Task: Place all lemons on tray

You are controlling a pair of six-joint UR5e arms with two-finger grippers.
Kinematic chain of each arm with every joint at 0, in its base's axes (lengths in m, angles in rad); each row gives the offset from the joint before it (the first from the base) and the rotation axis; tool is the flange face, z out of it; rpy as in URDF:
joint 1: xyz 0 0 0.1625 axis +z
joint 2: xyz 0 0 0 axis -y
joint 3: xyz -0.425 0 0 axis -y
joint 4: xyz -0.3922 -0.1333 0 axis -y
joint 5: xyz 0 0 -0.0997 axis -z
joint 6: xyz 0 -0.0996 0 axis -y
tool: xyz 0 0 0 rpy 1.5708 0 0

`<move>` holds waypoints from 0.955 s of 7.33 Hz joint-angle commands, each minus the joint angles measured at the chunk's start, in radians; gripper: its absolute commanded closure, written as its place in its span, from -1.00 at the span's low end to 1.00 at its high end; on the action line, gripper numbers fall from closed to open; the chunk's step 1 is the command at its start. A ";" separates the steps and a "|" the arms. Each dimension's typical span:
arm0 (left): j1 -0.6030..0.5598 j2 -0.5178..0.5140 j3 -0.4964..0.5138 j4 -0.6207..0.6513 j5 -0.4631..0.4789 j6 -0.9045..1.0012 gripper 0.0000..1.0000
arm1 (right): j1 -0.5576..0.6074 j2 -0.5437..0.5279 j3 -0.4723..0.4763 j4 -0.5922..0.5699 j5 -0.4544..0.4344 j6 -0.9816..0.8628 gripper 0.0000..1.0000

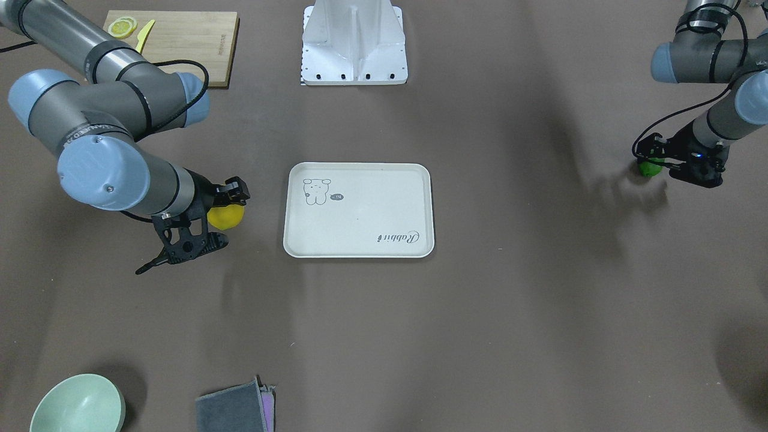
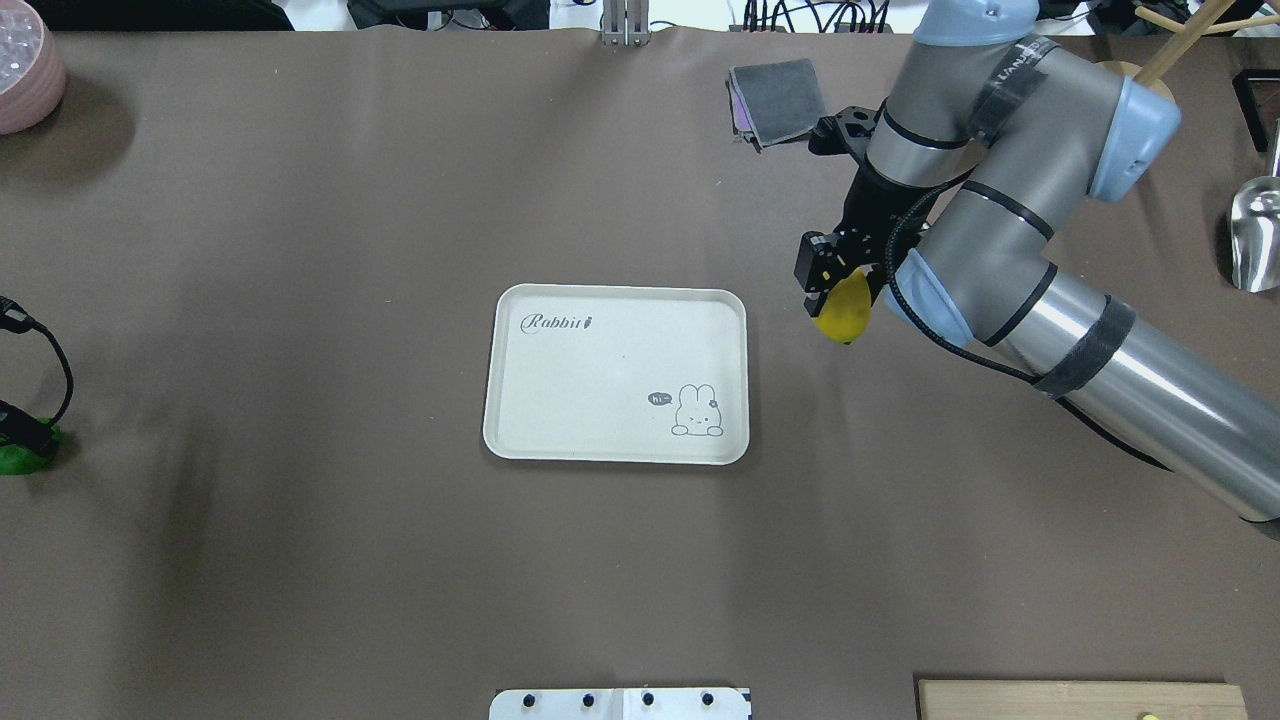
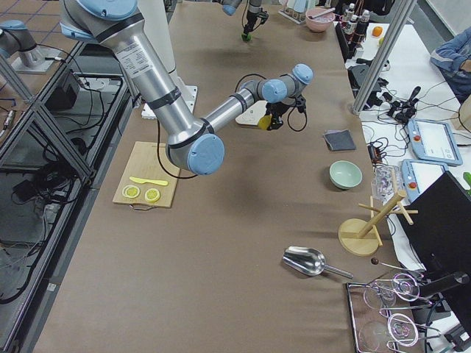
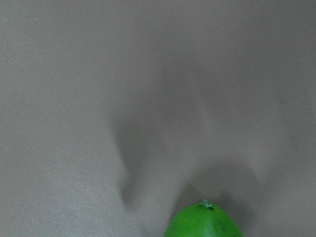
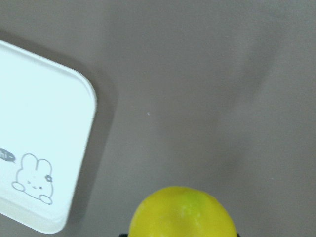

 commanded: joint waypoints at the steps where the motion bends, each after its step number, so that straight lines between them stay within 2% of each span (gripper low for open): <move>1: -0.002 0.001 0.006 0.002 -0.068 -0.006 -0.93 | -0.054 0.072 -0.051 0.004 0.024 0.078 0.76; 2: -0.002 0.004 0.009 0.009 -0.131 -0.023 -0.93 | -0.068 0.116 -0.093 0.014 0.018 0.078 0.76; 3: -0.002 0.009 0.009 0.008 -0.138 -0.030 -0.93 | -0.082 0.149 -0.161 0.103 0.005 0.078 0.76; 4: -0.002 0.010 0.015 0.003 -0.138 -0.030 -0.91 | -0.102 0.175 -0.201 0.136 -0.040 0.078 0.76; 6: -0.002 0.015 0.021 0.000 -0.138 -0.026 -0.86 | -0.143 0.175 -0.206 0.139 -0.063 0.078 0.74; 7: -0.002 0.018 0.021 0.000 -0.139 -0.023 -0.30 | -0.153 0.174 -0.218 0.139 -0.065 0.078 0.64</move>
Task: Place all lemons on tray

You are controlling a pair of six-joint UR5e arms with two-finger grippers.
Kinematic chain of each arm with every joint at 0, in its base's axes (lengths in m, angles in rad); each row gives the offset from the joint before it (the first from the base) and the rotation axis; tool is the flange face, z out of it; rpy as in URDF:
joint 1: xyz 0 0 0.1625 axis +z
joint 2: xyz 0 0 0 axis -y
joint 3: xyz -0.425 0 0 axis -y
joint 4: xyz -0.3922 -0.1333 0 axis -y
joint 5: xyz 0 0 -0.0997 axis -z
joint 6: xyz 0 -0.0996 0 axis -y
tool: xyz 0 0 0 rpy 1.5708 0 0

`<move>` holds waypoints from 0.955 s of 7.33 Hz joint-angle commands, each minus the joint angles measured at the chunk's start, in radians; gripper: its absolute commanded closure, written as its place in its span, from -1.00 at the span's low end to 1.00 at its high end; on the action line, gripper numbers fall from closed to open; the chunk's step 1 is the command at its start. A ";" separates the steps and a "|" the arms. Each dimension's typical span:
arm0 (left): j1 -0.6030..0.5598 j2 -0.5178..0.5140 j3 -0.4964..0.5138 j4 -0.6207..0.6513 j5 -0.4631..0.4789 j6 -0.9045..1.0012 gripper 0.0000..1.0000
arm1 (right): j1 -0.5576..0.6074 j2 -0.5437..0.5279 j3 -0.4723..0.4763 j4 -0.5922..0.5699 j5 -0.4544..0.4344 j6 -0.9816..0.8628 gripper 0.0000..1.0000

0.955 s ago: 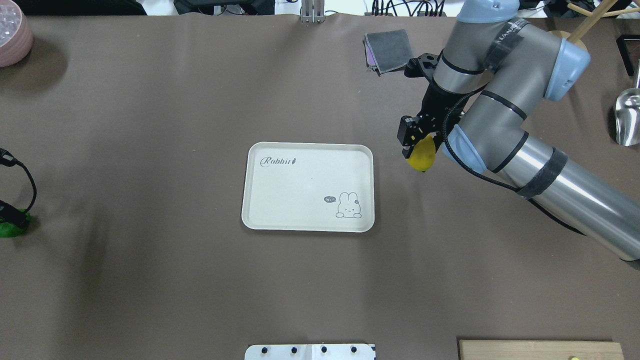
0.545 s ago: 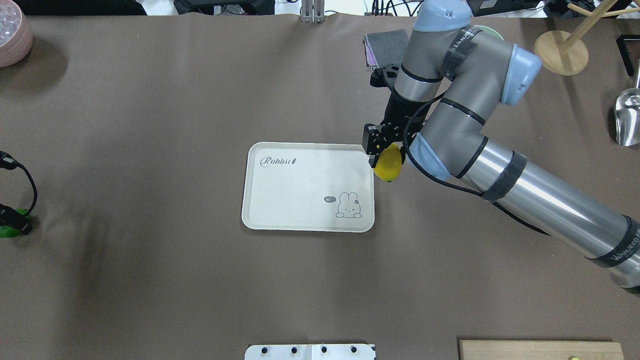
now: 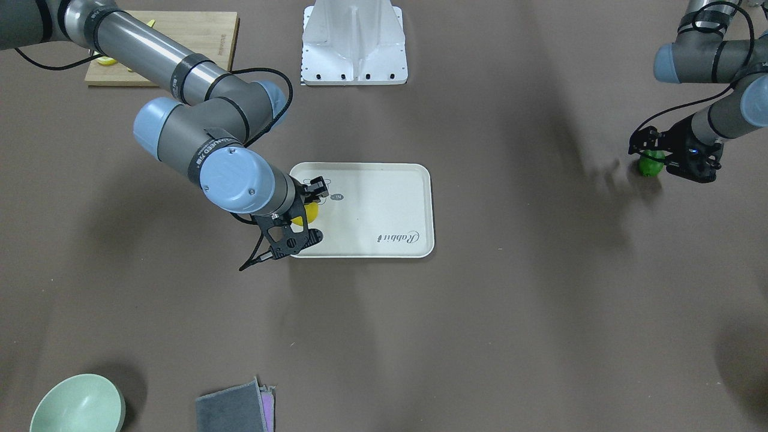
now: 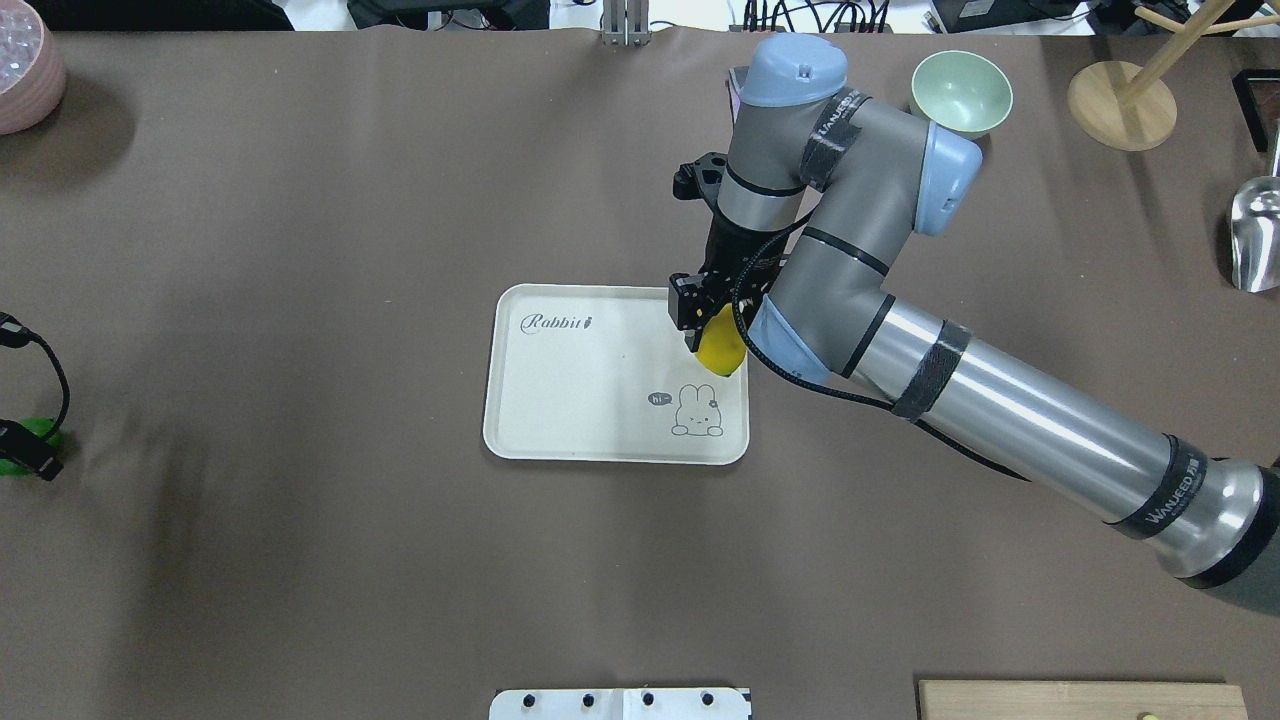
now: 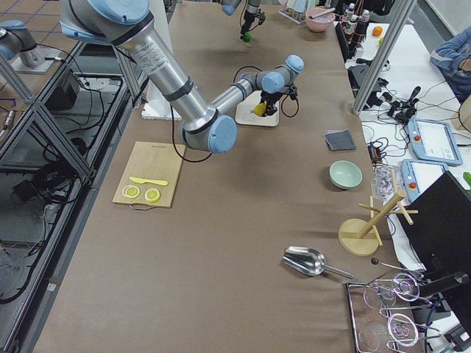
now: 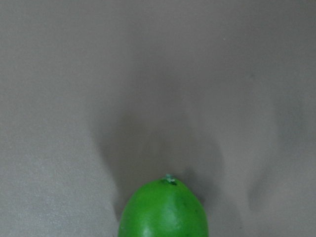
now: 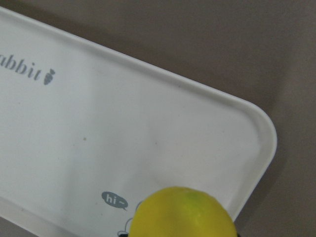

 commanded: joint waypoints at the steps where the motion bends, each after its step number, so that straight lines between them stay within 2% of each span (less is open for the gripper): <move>1: 0.000 0.005 0.000 0.001 -0.002 0.003 0.24 | -0.025 -0.001 -0.019 0.003 -0.008 -0.001 0.57; 2: 0.000 0.004 -0.002 0.006 -0.002 0.003 0.82 | -0.023 -0.003 -0.026 0.004 -0.008 0.000 0.46; 3: -0.009 0.005 -0.012 0.010 -0.020 0.006 1.00 | -0.023 -0.003 -0.029 0.003 -0.008 0.000 0.18; 4: -0.047 0.001 -0.019 0.010 -0.108 0.006 1.00 | -0.022 -0.001 -0.029 0.003 -0.008 0.000 -0.75; 5: -0.117 0.010 -0.057 0.012 -0.118 0.005 1.00 | -0.016 0.000 -0.029 0.003 -0.008 0.000 -1.00; 6: -0.127 0.045 -0.121 0.015 -0.118 0.003 1.00 | 0.003 0.002 -0.027 0.003 -0.003 0.002 -1.00; 7: -0.153 0.044 -0.205 0.110 -0.118 -0.009 1.00 | 0.035 0.002 -0.024 0.001 0.005 -0.001 -1.00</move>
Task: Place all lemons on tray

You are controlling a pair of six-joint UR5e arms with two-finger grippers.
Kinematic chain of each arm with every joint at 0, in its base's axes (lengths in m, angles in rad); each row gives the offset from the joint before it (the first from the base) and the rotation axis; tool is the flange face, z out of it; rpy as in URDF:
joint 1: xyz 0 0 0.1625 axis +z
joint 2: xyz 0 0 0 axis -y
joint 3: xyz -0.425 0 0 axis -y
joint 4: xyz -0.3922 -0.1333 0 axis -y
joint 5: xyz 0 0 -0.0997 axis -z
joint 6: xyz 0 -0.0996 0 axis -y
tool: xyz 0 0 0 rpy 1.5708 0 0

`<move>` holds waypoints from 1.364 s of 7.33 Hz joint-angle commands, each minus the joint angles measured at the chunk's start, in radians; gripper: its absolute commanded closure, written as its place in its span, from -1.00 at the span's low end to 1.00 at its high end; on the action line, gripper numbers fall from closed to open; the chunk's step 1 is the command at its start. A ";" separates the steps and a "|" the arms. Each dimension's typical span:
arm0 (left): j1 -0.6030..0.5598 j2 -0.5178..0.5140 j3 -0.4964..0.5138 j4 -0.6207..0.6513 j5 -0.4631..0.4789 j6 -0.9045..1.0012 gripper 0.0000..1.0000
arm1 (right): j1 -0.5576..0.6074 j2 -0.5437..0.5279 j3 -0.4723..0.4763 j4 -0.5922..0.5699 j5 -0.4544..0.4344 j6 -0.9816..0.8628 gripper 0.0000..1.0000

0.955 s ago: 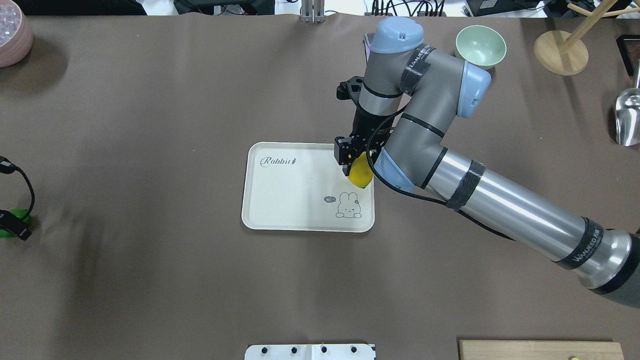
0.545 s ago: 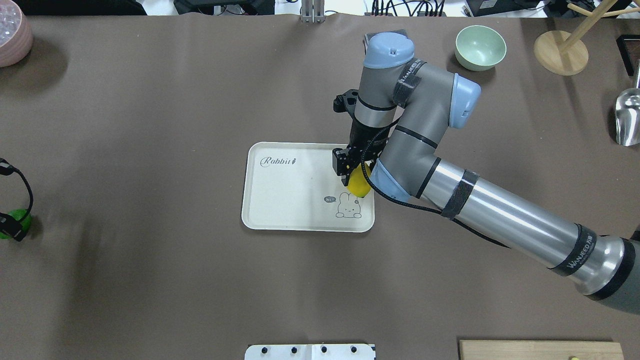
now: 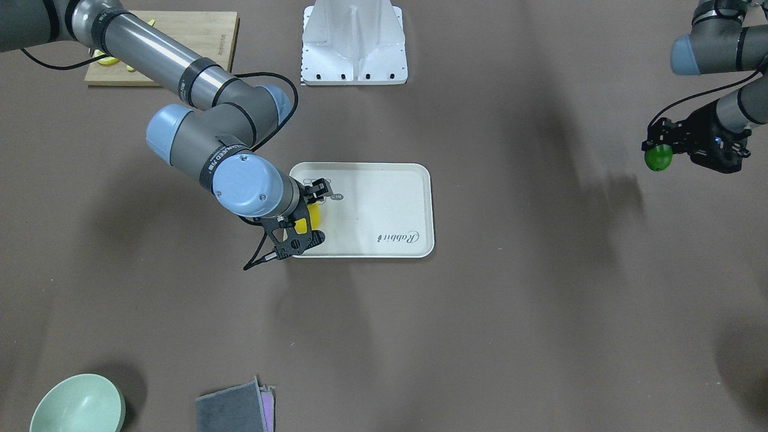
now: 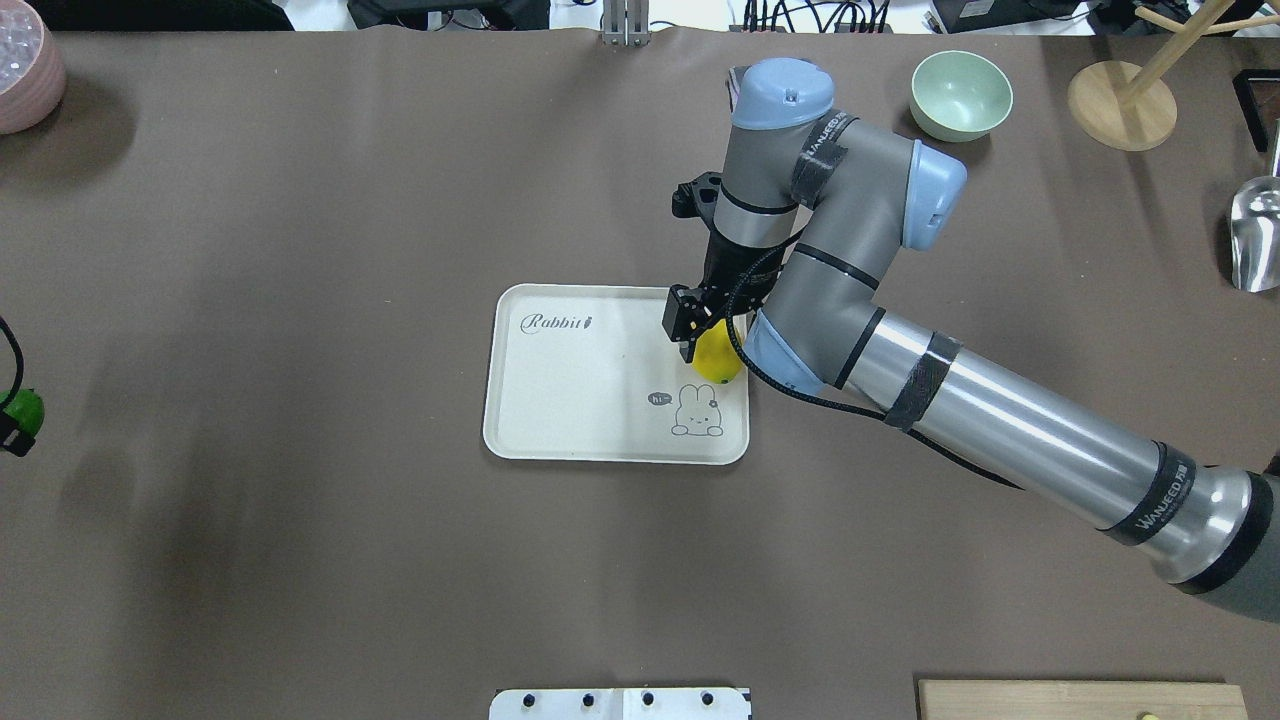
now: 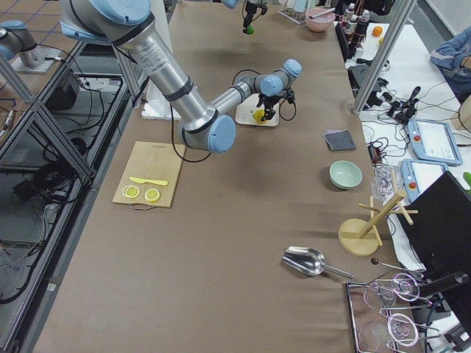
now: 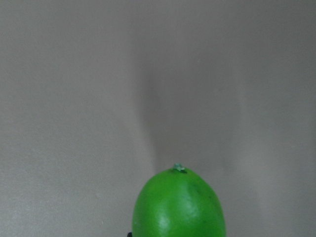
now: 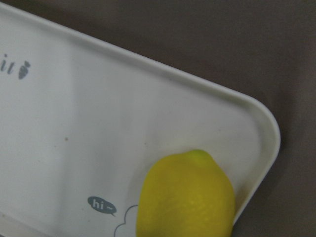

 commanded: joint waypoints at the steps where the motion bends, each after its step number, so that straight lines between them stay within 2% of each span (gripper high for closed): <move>1: -0.040 -0.011 -0.158 0.199 -0.001 -0.016 1.00 | 0.062 -0.001 0.007 -0.001 0.027 -0.002 -1.00; 2: -0.040 -0.091 -0.171 0.258 0.001 -0.068 1.00 | 0.105 -0.010 0.009 -0.001 0.055 -0.005 -1.00; 3: -0.029 -0.179 -0.168 0.263 0.001 -0.191 1.00 | 0.154 -0.033 0.020 0.000 0.073 -0.014 -1.00; 4: 0.015 -0.265 -0.161 0.261 -0.004 -0.376 1.00 | 0.182 -0.088 0.050 0.000 0.072 -0.093 -1.00; 5: 0.084 -0.349 -0.136 0.263 -0.001 -0.471 1.00 | 0.223 -0.143 0.075 0.000 0.063 -0.215 -1.00; 7: 0.254 -0.583 0.003 0.258 0.021 -0.646 1.00 | 0.248 -0.275 0.173 -0.001 0.055 -0.281 -1.00; 8: 0.317 -0.688 0.072 0.254 0.063 -0.685 1.00 | 0.263 -0.316 0.210 -0.001 0.037 -0.339 -1.00; 10: 0.393 -0.840 0.210 0.225 0.068 -0.693 1.00 | 0.297 -0.395 0.297 -0.003 -0.006 -0.425 -1.00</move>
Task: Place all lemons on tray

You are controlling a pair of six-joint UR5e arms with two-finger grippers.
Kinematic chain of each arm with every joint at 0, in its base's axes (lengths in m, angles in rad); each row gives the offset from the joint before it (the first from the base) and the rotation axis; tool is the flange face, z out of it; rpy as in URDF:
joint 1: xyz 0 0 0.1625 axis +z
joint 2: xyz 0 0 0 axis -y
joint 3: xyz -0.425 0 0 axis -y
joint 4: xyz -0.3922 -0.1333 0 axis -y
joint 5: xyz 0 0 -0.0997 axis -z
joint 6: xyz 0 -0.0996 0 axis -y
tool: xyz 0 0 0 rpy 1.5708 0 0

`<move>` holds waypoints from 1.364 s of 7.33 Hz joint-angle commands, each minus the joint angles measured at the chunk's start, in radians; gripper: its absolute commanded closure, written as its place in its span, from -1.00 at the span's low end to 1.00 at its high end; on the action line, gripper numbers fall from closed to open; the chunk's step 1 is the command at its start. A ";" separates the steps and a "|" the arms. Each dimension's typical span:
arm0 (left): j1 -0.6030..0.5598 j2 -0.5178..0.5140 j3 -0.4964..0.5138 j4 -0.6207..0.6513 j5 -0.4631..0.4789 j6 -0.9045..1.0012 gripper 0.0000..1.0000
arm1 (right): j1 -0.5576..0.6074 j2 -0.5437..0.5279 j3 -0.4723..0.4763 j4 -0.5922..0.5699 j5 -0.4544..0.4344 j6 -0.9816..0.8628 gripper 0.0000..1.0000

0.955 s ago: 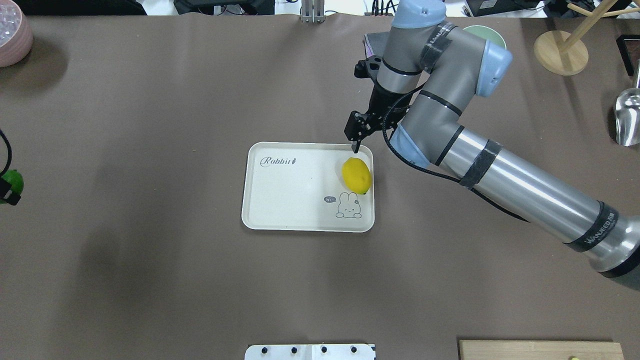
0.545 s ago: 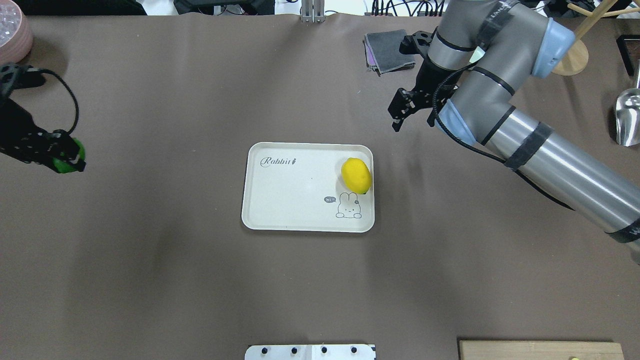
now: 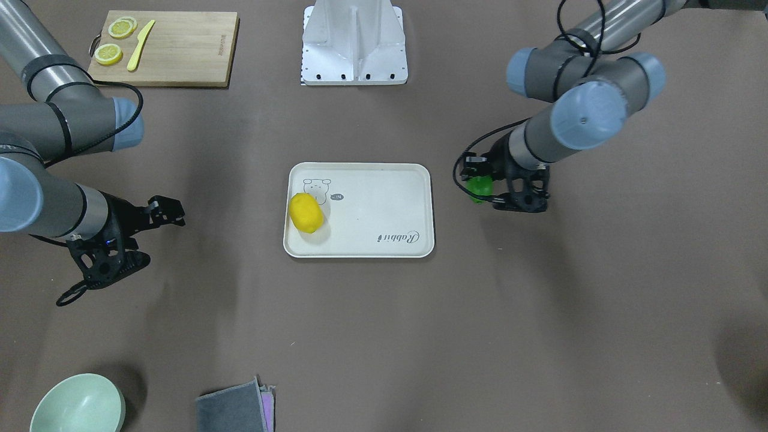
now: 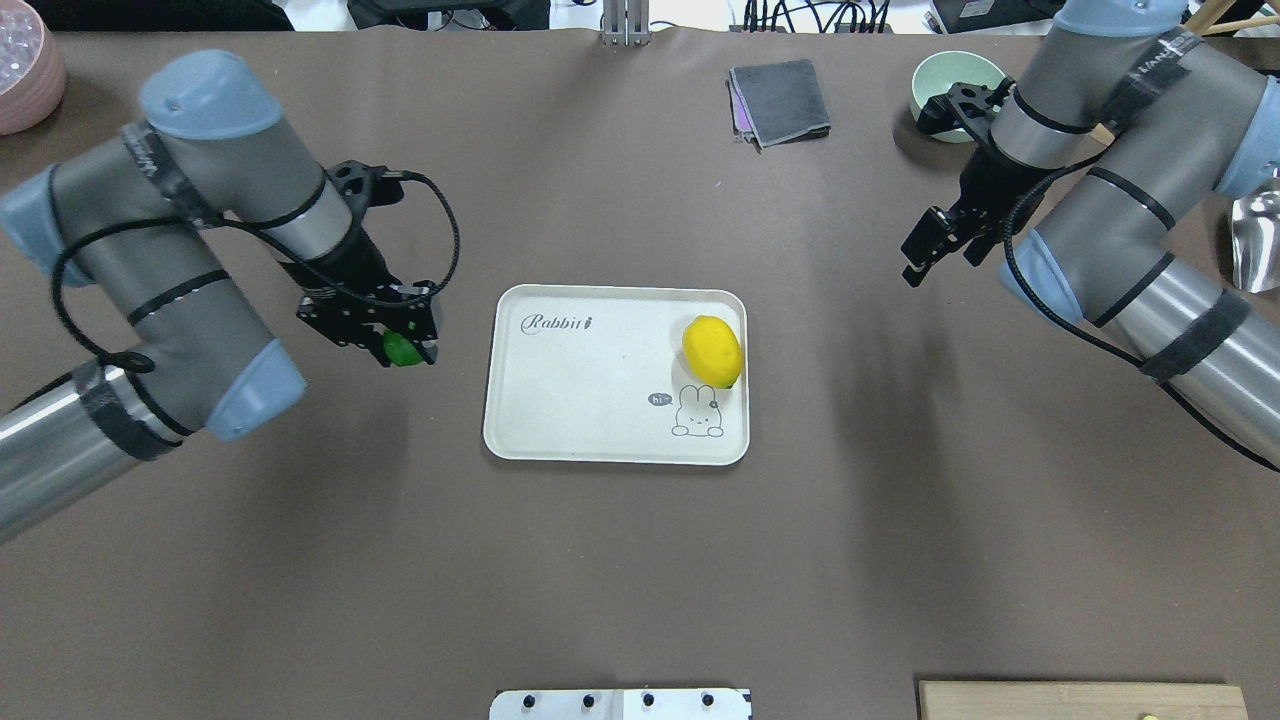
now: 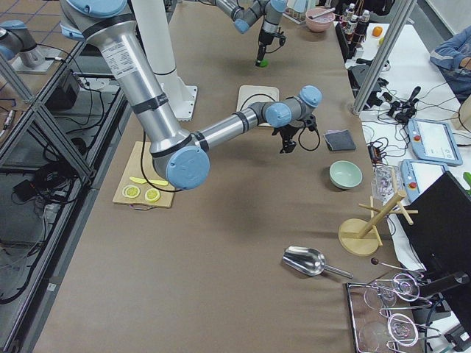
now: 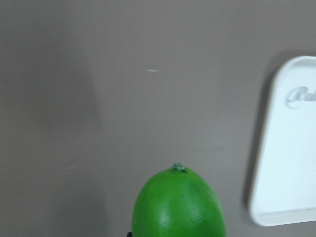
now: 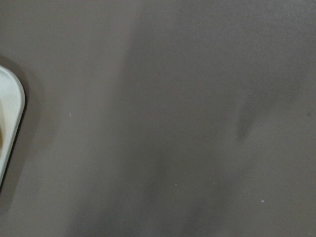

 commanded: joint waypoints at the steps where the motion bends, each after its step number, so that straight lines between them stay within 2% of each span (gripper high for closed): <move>1: 0.060 -0.196 0.173 -0.018 0.008 -0.051 1.00 | 0.050 -0.124 0.145 -0.001 -0.047 -0.047 -1.00; 2: 0.077 -0.260 0.227 -0.018 0.014 -0.065 1.00 | 0.100 -0.190 0.211 -0.001 -0.067 -0.047 -1.00; 4: 0.111 -0.249 0.254 -0.102 0.071 -0.065 1.00 | 0.195 -0.287 0.245 -0.001 -0.063 -0.049 -1.00; 5: 0.132 -0.244 0.260 -0.110 0.071 -0.065 0.40 | 0.237 -0.337 0.245 -0.009 -0.054 -0.049 -1.00; 6: 0.140 -0.229 0.252 -0.115 0.087 -0.060 -0.95 | 0.275 -0.373 0.232 -0.010 -0.051 -0.046 -0.99; 7: 0.137 -0.202 0.227 -0.136 0.103 -0.062 -0.96 | 0.327 -0.402 0.209 -0.009 -0.041 -0.044 -0.99; 9: 0.116 -0.125 0.138 -0.132 0.201 -0.053 -0.96 | 0.427 -0.421 0.144 -0.004 -0.024 -0.050 -0.99; 10: 0.031 -0.091 0.101 -0.121 0.204 -0.036 -0.96 | 0.467 -0.430 0.115 -0.003 -0.031 -0.056 -0.99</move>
